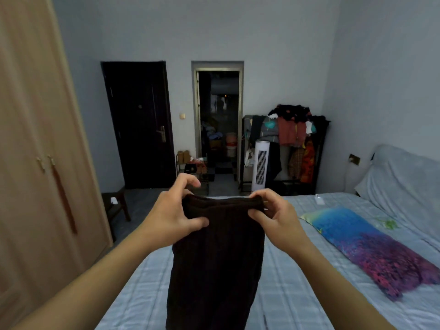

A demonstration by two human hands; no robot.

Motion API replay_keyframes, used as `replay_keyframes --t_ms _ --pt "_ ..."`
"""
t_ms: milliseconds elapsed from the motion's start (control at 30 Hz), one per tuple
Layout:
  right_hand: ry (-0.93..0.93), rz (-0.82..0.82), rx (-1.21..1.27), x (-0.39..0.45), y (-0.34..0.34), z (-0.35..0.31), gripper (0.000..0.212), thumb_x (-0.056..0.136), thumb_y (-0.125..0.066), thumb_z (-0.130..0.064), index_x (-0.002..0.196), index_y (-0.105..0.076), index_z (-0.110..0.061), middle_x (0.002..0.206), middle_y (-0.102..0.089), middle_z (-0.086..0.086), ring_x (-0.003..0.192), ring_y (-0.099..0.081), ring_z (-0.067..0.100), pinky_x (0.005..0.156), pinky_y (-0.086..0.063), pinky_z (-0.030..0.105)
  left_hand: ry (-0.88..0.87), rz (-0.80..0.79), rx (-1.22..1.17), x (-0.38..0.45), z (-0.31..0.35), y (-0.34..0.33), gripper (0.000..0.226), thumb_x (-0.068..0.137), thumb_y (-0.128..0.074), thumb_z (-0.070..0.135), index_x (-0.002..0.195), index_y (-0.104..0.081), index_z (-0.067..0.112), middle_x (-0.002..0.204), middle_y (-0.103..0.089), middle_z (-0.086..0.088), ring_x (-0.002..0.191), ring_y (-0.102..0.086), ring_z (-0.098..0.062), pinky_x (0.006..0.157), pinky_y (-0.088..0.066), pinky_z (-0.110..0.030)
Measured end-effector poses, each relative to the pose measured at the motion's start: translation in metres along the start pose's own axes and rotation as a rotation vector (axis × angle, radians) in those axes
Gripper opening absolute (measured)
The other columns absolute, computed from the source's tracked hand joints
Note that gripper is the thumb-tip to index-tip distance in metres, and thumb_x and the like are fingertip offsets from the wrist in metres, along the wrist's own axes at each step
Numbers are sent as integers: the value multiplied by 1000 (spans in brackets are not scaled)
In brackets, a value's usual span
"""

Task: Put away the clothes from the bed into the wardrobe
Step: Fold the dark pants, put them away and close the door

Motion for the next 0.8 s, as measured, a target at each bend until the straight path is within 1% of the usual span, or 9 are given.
replay_keyframes --t_ms 67,100,167,300,367,600,667,733,800 --pt "17 34 33 11 6 -11 25 89 -68 -1 104 -68 -20 95 -73 1 93 -71 15 83 -59 31 72 106 -70 8 6 12 68 63 -94 15 113 -51 34 105 -65 10 94 -65 4 81 -57 -22" --pt "19 53 51 15 9 -15 25 90 -69 -3 109 -69 -19 98 -75 0 95 -72 12 85 -58 28 96 155 -102 11 8 17 68 60 -95 16 112 -55 33 108 -64 11 99 -63 3 85 -57 -24" --pt "7 68 63 16 12 -16 25 90 -70 -8 113 -69 -18 102 -76 -4 99 -71 9 87 -57 27 123 211 -170 13 9 23 64 57 -97 16 108 -61 30 103 -69 5 97 -68 -8 84 -60 -34" --pt "-78 -66 48 0 2 3 36 82 -80 -13 114 -68 -23 107 -74 -7 106 -68 9 88 -58 30 131 248 -164 5 9 21 51 57 -96 10 98 -67 23 90 -73 5 86 -71 -7 78 -62 -33" --pt "-121 -90 10 -8 -2 13 42 78 -83 -11 113 -67 -26 107 -74 -9 106 -68 7 88 -58 32 138 210 -182 -2 8 17 48 57 -96 8 94 -68 20 89 -74 3 85 -72 -11 76 -62 -35" --pt "-132 42 80 -23 2 23 30 83 -76 -5 107 -69 -23 101 -74 -7 94 -71 10 76 -59 28 190 -46 -250 -34 -4 -4 48 61 -92 0 101 -69 15 96 -76 1 91 -74 -15 80 -61 -34" --pt "-153 34 82 -27 1 28 28 84 -76 -4 105 -69 -20 101 -74 -6 93 -71 11 76 -60 28 202 -46 -235 -47 -16 -20 44 66 -90 3 102 -71 17 96 -77 4 92 -73 -12 81 -60 -31" --pt "-170 15 73 -32 1 36 26 84 -76 -4 104 -68 -18 100 -74 -4 93 -71 12 76 -60 29 183 -11 -158 -53 -26 -30 36 72 -87 9 101 -70 22 95 -74 11 91 -70 -7 75 -57 -23" --pt "-184 -16 73 -36 3 40 26 83 -76 -4 104 -68 -18 101 -74 -4 94 -71 11 76 -59 27 171 -5 -117 -54 -34 -34 31 77 -84 14 102 -68 25 93 -71 13 90 -68 -7 71 -56 -22"
Point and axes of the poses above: each hand's wrist, its own x-axis towards the middle knuckle, its own y-axis out of the back of the hand, z = x × y, the point moved 7 cm from there along x, towards the middle knuckle
